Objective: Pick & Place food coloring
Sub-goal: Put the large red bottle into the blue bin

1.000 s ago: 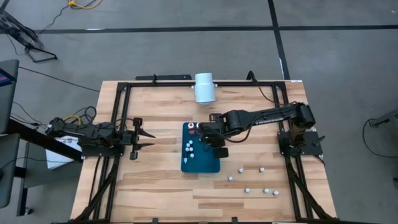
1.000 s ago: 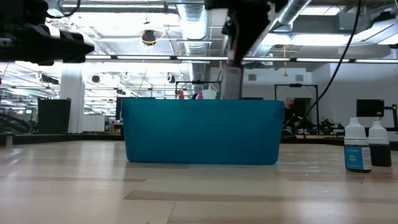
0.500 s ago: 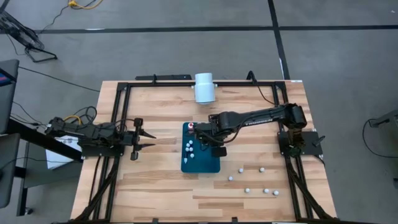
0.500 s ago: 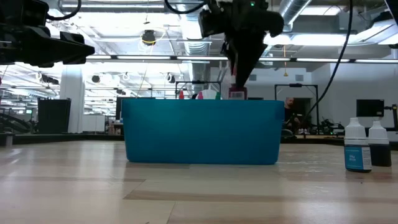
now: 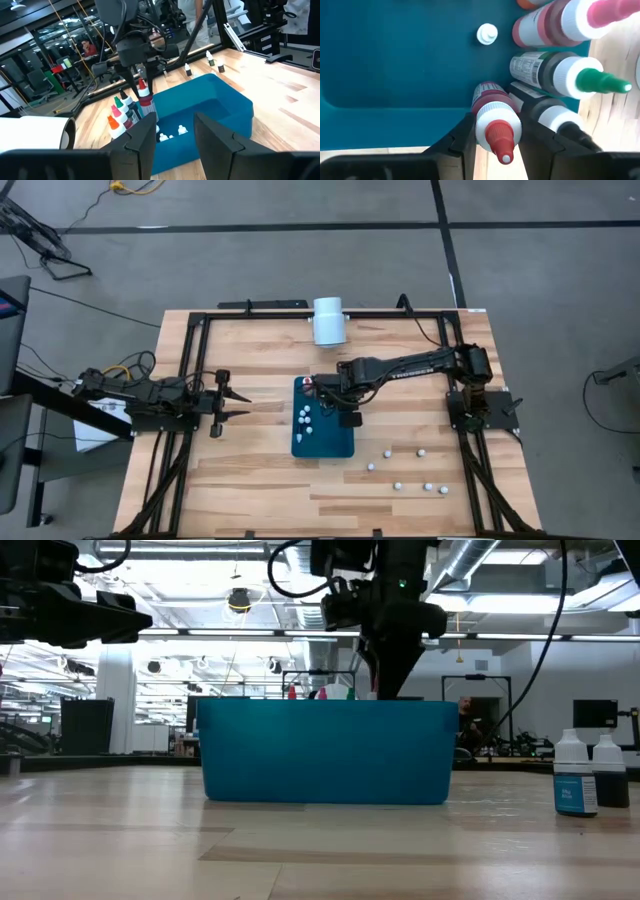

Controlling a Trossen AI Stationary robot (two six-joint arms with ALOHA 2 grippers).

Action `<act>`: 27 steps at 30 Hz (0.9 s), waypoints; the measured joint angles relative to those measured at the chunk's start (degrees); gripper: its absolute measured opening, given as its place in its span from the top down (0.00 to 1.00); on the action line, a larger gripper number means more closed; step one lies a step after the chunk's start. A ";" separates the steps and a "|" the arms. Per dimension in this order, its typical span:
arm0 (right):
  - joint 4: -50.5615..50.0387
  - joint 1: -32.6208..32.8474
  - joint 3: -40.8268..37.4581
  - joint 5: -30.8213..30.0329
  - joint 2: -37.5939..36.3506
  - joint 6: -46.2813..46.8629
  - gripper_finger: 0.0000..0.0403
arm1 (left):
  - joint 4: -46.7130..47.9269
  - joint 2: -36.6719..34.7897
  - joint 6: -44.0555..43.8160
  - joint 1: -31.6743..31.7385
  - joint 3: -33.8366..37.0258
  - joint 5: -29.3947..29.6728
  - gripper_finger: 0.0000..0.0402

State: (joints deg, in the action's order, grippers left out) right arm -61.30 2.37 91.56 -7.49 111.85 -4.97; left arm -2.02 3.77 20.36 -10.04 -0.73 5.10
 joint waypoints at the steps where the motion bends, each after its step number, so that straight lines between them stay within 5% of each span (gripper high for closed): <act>1: 0.02 0.00 -0.16 0.02 0.00 0.00 0.72 | 0.00 0.00 -0.05 0.00 0.00 0.04 0.69; 27: -3.29 2.16 -0.29 -0.78 -3.16 5.52 0.40 | 0.04 0.00 -0.02 0.01 -0.02 0.02 0.69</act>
State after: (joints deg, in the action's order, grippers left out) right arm -64.59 4.54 91.27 -8.26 108.69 0.55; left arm -1.98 3.77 20.35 -10.03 -0.75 5.13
